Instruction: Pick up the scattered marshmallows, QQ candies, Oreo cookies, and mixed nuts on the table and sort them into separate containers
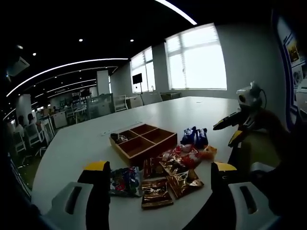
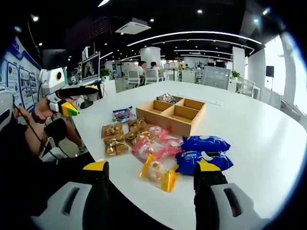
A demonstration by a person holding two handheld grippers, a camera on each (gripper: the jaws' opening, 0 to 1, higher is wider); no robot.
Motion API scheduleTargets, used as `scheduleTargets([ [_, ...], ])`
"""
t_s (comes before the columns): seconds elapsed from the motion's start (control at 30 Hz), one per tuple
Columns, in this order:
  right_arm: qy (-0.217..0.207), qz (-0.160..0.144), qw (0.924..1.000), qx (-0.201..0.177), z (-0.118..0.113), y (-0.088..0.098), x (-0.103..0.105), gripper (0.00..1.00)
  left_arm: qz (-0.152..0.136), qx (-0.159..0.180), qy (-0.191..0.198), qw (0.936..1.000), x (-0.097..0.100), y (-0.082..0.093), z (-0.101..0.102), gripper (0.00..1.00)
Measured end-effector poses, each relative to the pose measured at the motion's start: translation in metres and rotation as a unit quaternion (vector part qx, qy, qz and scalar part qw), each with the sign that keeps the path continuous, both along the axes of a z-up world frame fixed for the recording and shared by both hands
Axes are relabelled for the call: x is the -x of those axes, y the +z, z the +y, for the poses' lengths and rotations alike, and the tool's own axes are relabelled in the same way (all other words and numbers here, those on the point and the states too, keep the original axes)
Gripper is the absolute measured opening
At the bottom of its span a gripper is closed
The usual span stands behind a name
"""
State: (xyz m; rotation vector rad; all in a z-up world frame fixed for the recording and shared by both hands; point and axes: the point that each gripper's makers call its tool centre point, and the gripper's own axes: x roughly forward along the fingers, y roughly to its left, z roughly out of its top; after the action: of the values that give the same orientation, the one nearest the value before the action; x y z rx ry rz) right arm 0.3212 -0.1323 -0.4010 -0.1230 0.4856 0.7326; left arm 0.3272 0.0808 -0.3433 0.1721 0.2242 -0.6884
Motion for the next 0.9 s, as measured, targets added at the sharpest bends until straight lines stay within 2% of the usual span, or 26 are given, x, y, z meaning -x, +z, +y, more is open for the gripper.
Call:
scheduleTargets([
  [0.07, 0.003, -0.006, 1.0, -0.003, 0.002, 0.002, -0.001, 0.62, 0.0, 0.002, 0.0, 1.0, 0.0, 0.0, 0.0, 0.9],
  [0.47, 0.016, 0.004, 0.9999, -0.005, 0.014, -0.007, -0.007, 0.59, -0.003, 0.002, -0.001, 1.0, 0.002, 0.002, 0.001, 0.89],
  [0.67, 0.012, -0.006, 0.9997, -0.019, 0.017, -0.003, -0.012, 0.55, -0.007, 0.003, 0.0, 1.0, 0.002, 0.004, 0.001, 0.87],
  [0.9, 0.018, -0.002, 0.9998, -0.009, 0.021, -0.009, -0.014, 0.53, -0.005, 0.003, 0.0, 1.0, 0.001, 0.003, 0.001, 0.87],
])
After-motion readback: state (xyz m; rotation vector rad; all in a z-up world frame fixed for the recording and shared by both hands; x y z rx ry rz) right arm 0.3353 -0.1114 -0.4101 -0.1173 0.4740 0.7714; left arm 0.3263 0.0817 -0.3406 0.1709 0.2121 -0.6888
